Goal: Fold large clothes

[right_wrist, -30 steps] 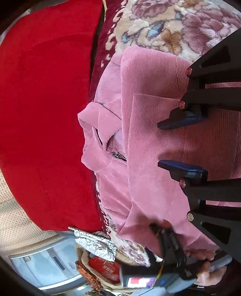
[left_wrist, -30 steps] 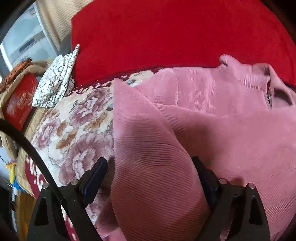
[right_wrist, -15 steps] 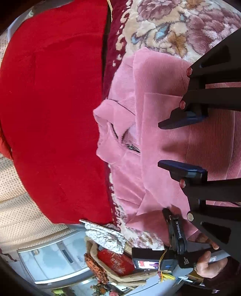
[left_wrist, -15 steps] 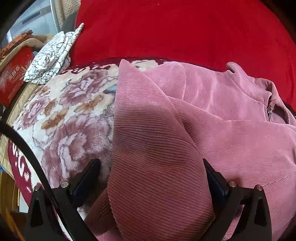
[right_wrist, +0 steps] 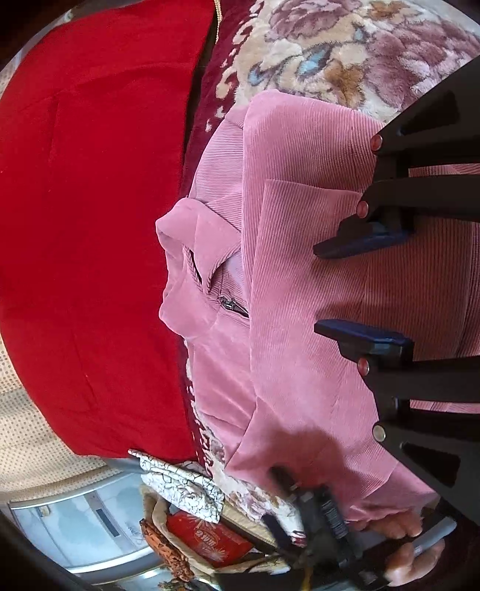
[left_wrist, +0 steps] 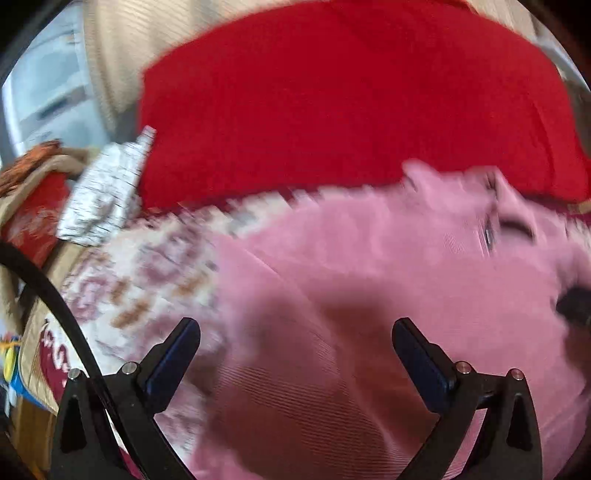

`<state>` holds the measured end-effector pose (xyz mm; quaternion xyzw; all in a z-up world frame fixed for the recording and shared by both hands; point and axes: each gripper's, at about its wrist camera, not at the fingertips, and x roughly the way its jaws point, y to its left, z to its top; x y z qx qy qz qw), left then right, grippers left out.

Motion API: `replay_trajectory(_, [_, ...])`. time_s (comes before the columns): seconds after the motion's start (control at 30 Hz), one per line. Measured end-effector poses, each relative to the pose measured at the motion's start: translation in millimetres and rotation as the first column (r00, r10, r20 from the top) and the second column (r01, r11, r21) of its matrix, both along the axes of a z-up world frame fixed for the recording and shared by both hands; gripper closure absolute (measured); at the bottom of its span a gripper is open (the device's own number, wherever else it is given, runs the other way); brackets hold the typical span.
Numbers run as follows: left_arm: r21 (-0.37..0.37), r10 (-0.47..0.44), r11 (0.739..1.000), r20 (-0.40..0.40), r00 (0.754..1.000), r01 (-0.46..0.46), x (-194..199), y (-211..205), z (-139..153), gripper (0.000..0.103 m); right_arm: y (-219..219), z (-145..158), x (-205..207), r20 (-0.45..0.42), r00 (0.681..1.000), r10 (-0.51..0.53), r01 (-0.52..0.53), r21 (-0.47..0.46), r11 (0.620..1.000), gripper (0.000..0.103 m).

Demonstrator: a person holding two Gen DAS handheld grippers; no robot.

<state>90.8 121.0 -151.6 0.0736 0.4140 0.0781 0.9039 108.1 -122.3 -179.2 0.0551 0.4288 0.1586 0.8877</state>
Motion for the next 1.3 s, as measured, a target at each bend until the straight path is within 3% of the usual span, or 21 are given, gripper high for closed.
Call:
replay_trajectory(0.1, [0.004,-0.016,1.0,-0.128,0.992,0.017,12,-4,-24,0.0,-7,4,-2,0.005,1.0,-0.015,0.015,0.042,0.999,0.064])
replay_trajectory(0.27, [-0.005,-0.004,1.0,-0.115,0.993,0.004,12,0,-20,0.0,-16,22,-13,0.105,0.993,-0.046,0.04,0.05,0.998,0.064])
replay_trajectory(0.33, [0.011,0.007,1.0,-0.095,0.995,-0.006,9,0,-16,0.0,-16,20,-11,0.086,0.995,-0.042,0.039,0.037,0.999,0.064])
replay_trajectory(0.43, [0.032,0.005,0.999,-0.037,0.999,-0.004,5,-4,-7,0.0,-9,-2,1,-0.023,0.999,-0.05,0.048,-0.049,0.998,0.064])
replay_trajectory(0.53, [0.022,-0.026,0.999,-0.037,0.999,0.026,2,-9,-7,0.0,-8,2,0,-0.003,0.999,-0.05,0.05,-0.056,0.997,0.064])
replay_trajectory(0.6, [0.044,-0.032,0.998,-0.103,0.994,0.037,9,-11,-20,0.0,-13,7,-3,0.008,0.998,-0.056,0.056,-0.005,0.998,0.064])
replay_trajectory(0.73, [0.036,-0.027,0.999,-0.104,0.994,0.031,10,-11,-20,0.0,-17,14,-8,0.045,0.997,-0.065,0.064,0.029,0.998,0.064])
replay_trajectory(0.87, [0.034,-0.022,0.999,-0.091,0.996,0.025,8,-10,-17,0.0,-11,0,-1,-0.017,0.999,-0.049,0.048,-0.03,0.998,0.064])
replay_trajectory(0.97, [0.028,-0.015,0.999,-0.067,0.998,0.017,5,-9,-12,0.0,-5,1,-4,0.014,0.999,-0.04,0.041,-0.09,0.995,0.064])
replay_trajectory(1.13, [0.004,0.027,1.0,-0.018,0.999,-0.027,4,2,-2,0.0,-14,10,-11,0.038,0.999,-0.03,0.029,0.019,0.999,0.063])
replay_trajectory(1.23, [-0.008,0.071,0.997,-0.06,0.996,-0.072,11,12,-9,0.0,-9,11,-13,0.058,0.998,-0.004,0.004,0.007,1.0,0.063])
replay_trajectory(1.3, [-0.028,0.078,0.996,-0.129,0.989,-0.082,16,16,-21,0.0,-1,4,-10,0.031,0.999,0.012,-0.011,-0.026,1.0,0.062])
